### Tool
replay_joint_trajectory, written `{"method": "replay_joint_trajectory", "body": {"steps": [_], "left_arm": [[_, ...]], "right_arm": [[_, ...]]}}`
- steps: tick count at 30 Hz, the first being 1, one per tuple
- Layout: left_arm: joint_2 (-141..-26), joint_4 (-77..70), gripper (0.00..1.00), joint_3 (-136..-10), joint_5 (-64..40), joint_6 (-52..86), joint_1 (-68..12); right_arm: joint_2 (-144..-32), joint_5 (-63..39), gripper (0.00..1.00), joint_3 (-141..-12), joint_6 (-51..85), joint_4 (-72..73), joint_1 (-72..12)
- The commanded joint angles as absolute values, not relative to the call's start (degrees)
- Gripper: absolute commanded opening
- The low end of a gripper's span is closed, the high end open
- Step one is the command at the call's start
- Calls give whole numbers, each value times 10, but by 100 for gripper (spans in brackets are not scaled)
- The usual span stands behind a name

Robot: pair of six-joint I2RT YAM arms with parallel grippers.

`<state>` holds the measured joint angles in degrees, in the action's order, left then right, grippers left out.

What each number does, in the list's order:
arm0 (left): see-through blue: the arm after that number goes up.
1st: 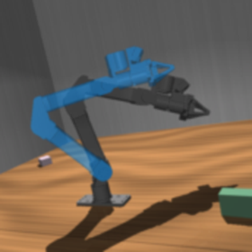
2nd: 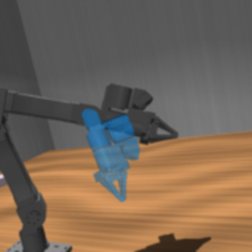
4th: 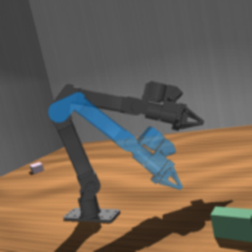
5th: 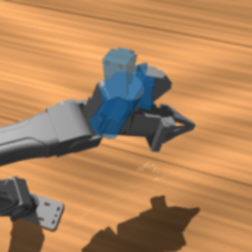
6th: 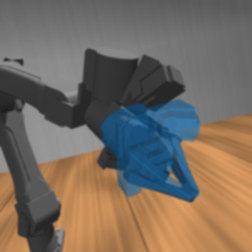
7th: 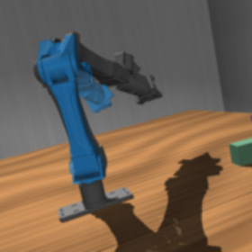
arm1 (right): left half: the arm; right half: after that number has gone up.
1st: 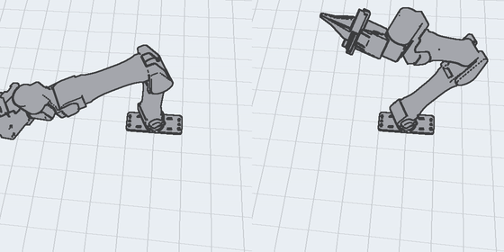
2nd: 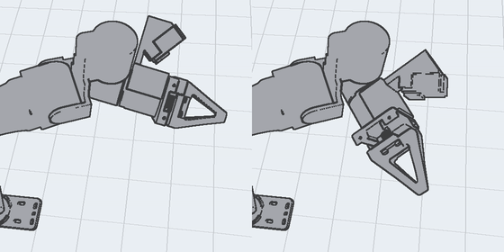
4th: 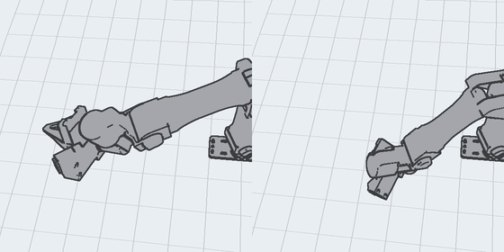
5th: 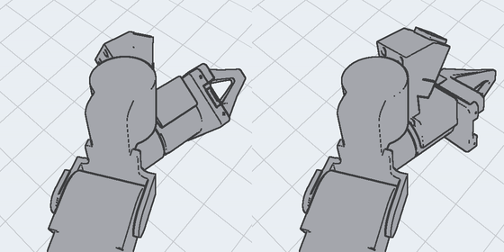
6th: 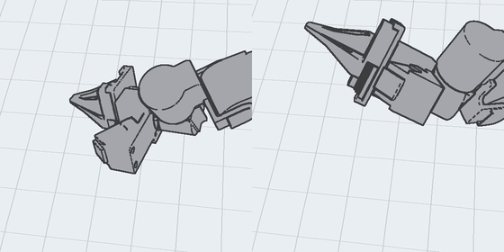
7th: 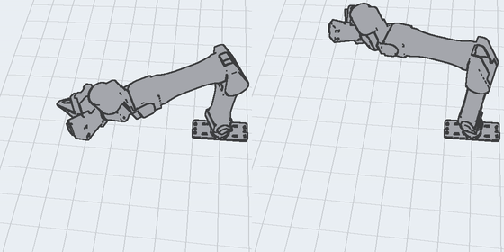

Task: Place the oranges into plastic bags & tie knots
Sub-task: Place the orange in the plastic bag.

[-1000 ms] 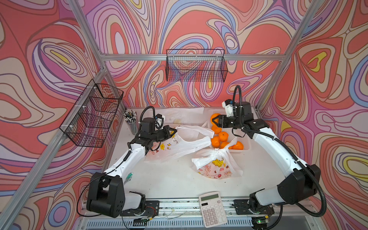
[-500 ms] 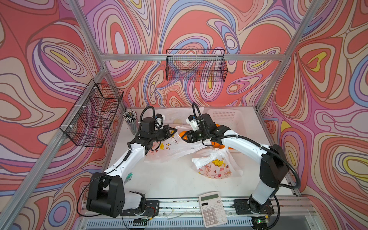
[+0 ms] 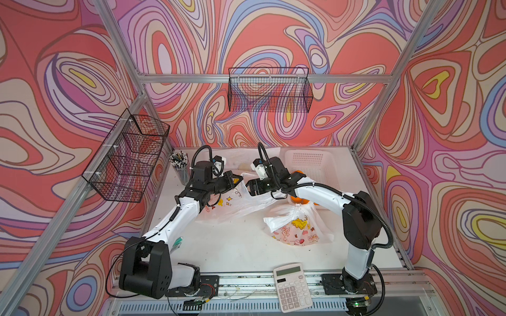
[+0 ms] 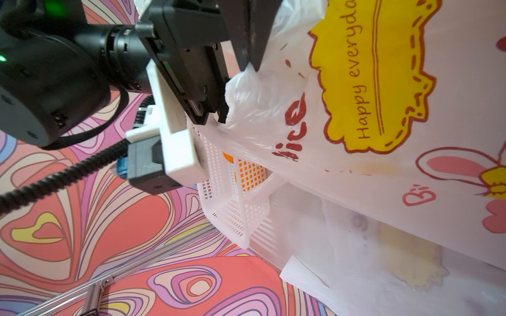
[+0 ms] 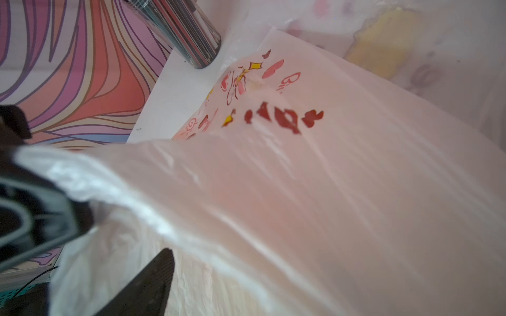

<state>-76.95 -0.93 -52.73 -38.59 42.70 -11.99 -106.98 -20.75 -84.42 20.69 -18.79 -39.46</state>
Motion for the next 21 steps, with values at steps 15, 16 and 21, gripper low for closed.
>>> {"method": "replay_joint_trajectory", "body": {"steps": [15, 16, 21], "left_arm": [[-770, 2, 0, -512, -362, 408, -117], [-769, 7, 0, -512, -357, 405, -117], [-764, 23, 0, -513, -349, 399, -116]], "right_arm": [[-836, -99, 89, -815, 165, -304, -278], [-829, -84, 89, -806, 159, -324, -253], [-822, -3, 91, -780, 118, -433, -159]]}}
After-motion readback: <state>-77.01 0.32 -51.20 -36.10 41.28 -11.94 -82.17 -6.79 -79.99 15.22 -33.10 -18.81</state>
